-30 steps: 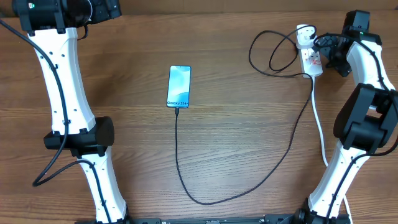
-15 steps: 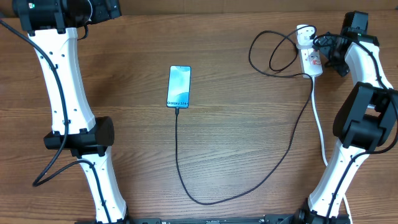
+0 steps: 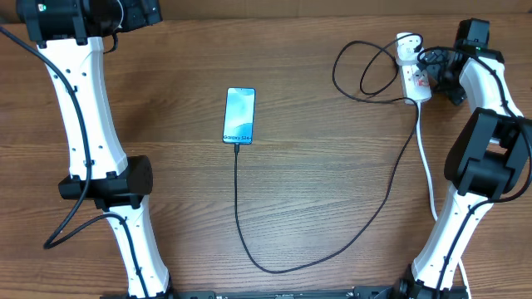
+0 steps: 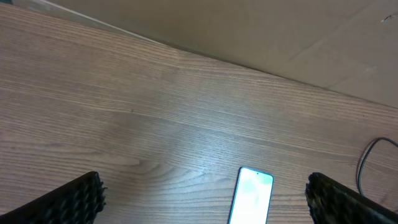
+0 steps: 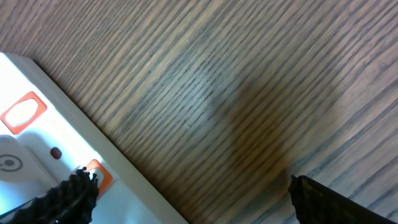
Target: Plug charger to phone and switch on socket
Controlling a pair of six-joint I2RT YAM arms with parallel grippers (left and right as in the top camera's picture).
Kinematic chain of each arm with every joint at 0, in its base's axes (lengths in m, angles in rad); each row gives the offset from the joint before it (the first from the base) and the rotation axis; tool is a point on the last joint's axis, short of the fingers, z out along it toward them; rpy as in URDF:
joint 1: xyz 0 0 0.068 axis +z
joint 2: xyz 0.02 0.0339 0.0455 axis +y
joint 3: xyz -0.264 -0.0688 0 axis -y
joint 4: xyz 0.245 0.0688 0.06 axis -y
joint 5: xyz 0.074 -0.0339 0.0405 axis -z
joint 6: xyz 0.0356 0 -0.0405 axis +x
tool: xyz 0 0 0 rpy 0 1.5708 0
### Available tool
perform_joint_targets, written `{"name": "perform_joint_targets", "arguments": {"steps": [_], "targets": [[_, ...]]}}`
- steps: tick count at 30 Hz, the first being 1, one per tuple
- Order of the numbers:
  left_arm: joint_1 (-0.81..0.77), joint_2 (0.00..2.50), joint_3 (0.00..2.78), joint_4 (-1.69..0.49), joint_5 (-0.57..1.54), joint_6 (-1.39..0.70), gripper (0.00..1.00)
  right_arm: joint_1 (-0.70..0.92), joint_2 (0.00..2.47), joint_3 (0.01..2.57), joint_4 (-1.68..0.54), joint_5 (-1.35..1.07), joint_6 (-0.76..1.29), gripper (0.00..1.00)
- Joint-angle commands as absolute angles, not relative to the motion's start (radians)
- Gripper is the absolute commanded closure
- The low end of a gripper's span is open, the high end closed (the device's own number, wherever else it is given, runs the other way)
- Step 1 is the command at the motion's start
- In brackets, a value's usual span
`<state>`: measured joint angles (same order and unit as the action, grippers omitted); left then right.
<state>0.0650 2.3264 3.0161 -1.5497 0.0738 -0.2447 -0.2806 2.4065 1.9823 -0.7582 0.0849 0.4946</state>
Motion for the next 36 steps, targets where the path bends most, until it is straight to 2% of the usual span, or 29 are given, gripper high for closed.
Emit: {"name": "perform_joint_targets", "arguments": {"steps": [1,36], "targets": [[0.058,2.322,3.012,-1.552,0.067,-0.255,0.0,-0.263,2.432,2.002,-0.756,0.077,0.498,0.0],[0.058,2.322,3.012,-1.552,0.067,-0.255,0.0,-0.207,2.451,2.0,-0.786,0.051,0.475,0.0]]}}
